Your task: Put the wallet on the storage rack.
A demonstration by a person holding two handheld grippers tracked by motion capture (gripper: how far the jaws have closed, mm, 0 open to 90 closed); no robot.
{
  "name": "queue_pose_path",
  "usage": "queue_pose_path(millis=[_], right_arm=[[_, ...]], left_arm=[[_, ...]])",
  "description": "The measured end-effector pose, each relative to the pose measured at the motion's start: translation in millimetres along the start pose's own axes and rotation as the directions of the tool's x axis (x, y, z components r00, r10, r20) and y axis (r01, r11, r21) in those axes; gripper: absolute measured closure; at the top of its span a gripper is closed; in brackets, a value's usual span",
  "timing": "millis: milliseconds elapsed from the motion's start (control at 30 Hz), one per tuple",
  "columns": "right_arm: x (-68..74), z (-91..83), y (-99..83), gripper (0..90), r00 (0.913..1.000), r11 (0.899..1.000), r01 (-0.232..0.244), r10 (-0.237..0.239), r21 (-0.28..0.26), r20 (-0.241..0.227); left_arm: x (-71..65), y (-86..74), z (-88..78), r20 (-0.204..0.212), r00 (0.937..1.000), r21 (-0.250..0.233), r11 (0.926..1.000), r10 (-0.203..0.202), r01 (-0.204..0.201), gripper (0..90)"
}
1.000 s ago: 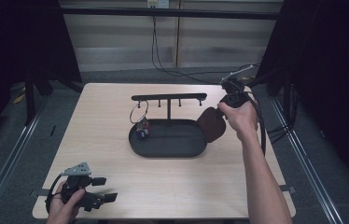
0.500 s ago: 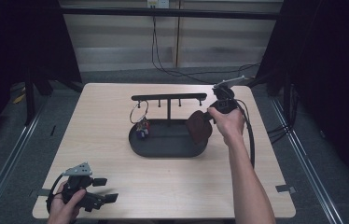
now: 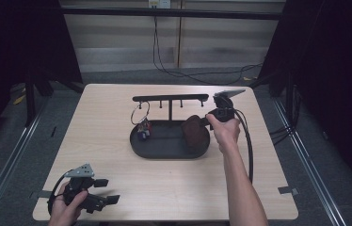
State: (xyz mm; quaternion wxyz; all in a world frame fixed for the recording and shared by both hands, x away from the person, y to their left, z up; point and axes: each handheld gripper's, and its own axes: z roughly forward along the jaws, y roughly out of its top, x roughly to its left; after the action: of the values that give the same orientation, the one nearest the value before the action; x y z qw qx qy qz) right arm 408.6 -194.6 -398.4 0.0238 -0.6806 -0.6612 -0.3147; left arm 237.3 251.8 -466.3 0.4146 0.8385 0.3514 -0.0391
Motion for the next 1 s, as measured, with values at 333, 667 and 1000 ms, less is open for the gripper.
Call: queue_pose_path(millis=[333,667,1000], right_arm=[[-4.0,21.2,-5.9,84.9,0.9989,1.000,-0.001,0.000,-0.019,-0.047],[-9.5,32.8,-15.1,82.8,0.9999,1.000,0.014,-0.014,-0.004,0.005],[-17.0,34.5,-19.3,77.5,0.9988,1.000,0.012,-0.011,-0.017,0.047]], left_arm=[[-0.4,0.1,-0.1,0.002,1.0000,-0.004,1.0000,0.002,-0.002,16.3],[-0.9,0.4,0.2,-0.001,0.9999,0.004,0.9999,0.014,-0.014,16.3],[-1.0,0.3,0.5,0.002,0.9999,0.005,0.9999,0.012,-0.012,16.3]])
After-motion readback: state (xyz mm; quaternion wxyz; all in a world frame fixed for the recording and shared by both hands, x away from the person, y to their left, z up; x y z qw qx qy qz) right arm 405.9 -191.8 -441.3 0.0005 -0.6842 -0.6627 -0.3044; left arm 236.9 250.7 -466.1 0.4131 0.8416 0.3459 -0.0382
